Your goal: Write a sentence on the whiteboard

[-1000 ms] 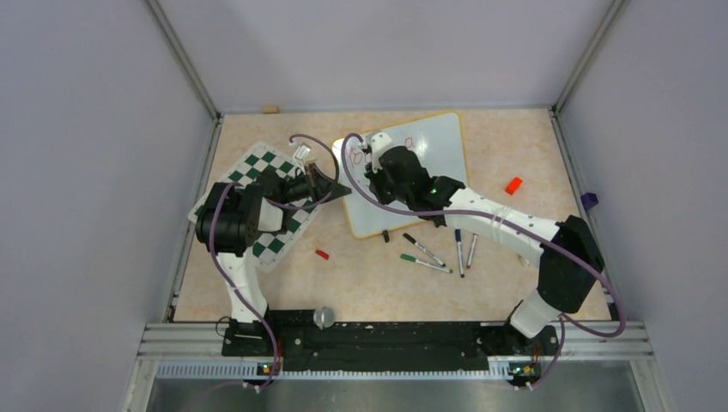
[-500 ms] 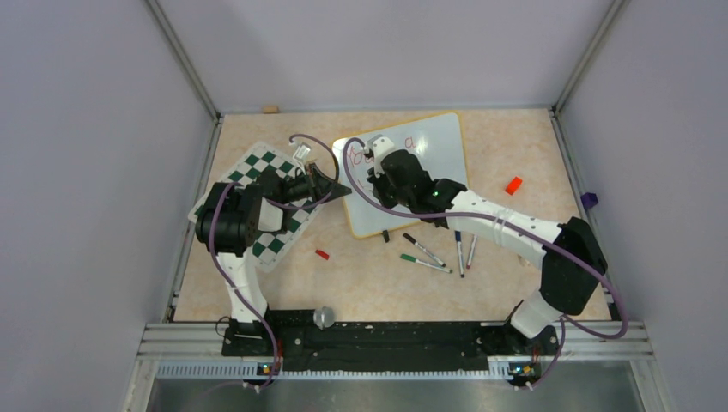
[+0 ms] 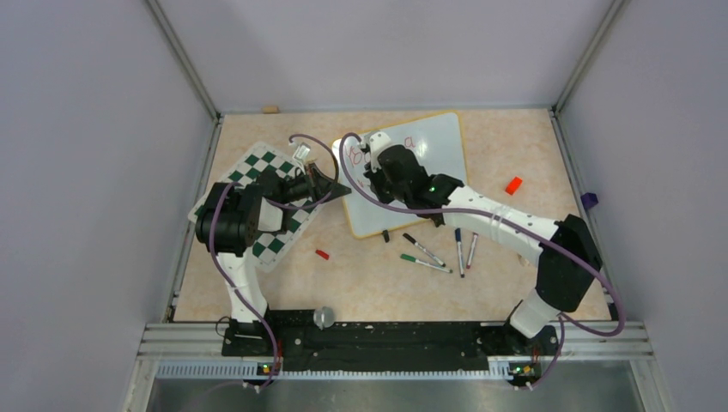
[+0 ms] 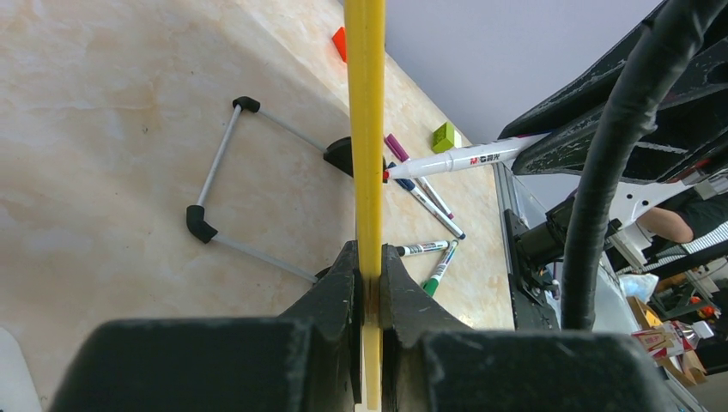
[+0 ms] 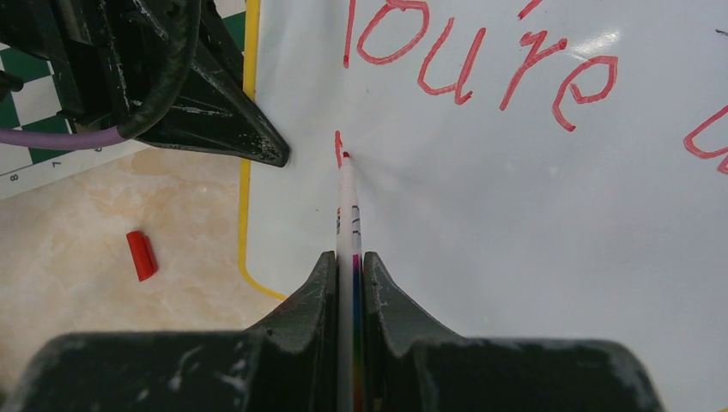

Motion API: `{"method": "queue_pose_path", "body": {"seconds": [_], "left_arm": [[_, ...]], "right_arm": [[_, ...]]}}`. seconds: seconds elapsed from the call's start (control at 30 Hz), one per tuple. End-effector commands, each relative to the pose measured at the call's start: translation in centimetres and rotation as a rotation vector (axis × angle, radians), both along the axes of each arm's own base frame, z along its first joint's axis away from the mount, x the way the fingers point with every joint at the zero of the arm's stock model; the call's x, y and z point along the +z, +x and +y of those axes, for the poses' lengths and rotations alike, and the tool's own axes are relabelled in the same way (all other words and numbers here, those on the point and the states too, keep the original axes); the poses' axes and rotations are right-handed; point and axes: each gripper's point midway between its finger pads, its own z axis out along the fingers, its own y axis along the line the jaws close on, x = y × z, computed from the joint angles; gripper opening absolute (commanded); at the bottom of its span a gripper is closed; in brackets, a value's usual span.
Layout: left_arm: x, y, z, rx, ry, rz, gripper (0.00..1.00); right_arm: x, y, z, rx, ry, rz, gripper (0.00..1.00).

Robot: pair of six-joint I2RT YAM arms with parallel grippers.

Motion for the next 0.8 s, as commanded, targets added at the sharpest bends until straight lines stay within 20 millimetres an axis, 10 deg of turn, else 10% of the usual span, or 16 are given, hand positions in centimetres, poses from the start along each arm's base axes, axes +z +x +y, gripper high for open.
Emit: {"method": "queue_pose_path", "body": {"seconds": [0.0, 0.77], "left_arm": [[2.4, 0.3, 0.4, 0.022, 0.003, -0.172, 0.00], [2.4, 0.4, 0.4, 0.021, 0.005, -0.171, 0.00]], "right_arm": [[1.8, 2.0, 0.2, -0.042, 0.008, -0.064, 0.00], [2.7, 3.0, -0.1, -0.056, 0.026, -0.074, 0.00]]}}
